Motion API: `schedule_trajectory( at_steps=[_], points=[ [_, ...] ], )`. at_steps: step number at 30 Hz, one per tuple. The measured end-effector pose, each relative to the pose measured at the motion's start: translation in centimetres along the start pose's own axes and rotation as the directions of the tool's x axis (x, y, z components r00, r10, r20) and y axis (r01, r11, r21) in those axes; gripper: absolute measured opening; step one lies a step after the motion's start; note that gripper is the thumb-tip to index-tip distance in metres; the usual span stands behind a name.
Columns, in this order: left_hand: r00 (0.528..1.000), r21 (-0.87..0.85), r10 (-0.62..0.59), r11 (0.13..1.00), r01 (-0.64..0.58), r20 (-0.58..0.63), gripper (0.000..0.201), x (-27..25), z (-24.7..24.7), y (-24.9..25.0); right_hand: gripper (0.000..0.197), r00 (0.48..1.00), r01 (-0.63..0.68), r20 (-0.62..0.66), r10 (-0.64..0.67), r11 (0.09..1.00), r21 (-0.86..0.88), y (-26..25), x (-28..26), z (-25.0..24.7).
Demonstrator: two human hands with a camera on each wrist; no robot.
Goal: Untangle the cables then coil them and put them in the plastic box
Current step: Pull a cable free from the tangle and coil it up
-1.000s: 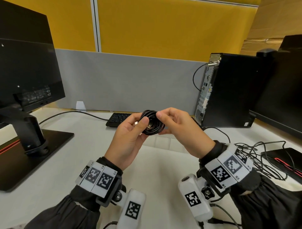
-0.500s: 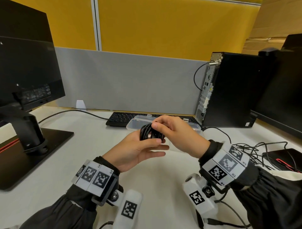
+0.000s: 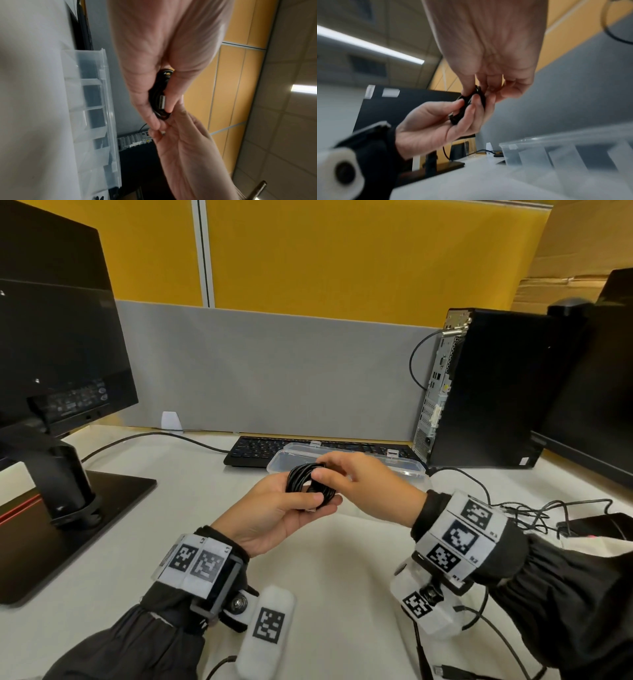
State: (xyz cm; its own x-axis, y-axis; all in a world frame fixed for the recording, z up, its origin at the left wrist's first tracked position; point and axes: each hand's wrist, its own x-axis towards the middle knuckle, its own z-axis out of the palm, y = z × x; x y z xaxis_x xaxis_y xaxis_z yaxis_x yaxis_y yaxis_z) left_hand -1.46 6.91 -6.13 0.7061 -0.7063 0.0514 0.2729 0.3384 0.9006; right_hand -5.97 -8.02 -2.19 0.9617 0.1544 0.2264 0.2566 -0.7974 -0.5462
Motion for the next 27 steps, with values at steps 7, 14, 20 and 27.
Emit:
schedule_trajectory(
  at_steps=[7, 14, 20, 27],
  points=[
    [0.945, 0.204, 0.206, 0.966, -0.156, -0.255, 0.038, 3.0, -2.5, 1.5, 0.031, 0.996, -0.079, -0.043, 0.072, 0.978, -0.194, 0.8, 6.5, -1.8],
    [0.835, 0.349, 0.181, 0.937, 0.013, -0.519, 0.039, 5.9, -6.7, 0.4, 0.04, 0.953, -0.254, 0.082, 0.291, 0.918, -0.305, 4.0, 13.4, 0.9],
    [0.866, 0.329, 0.099, 0.941, 0.079, -0.489, 0.04, 6.2, -8.1, -0.9, 0.028, 0.938, -0.191, 0.133, 0.32, 0.798, -0.572, 4.2, 16.0, 4.8],
    [0.861, 0.25, 0.098, 0.968, 0.035, -0.5, 0.037, 5.8, -8.2, -1.0, 0.034, 0.928, -0.153, 0.171, 0.332, 0.755, -0.638, 4.2, 15.9, 6.3]
  ],
)
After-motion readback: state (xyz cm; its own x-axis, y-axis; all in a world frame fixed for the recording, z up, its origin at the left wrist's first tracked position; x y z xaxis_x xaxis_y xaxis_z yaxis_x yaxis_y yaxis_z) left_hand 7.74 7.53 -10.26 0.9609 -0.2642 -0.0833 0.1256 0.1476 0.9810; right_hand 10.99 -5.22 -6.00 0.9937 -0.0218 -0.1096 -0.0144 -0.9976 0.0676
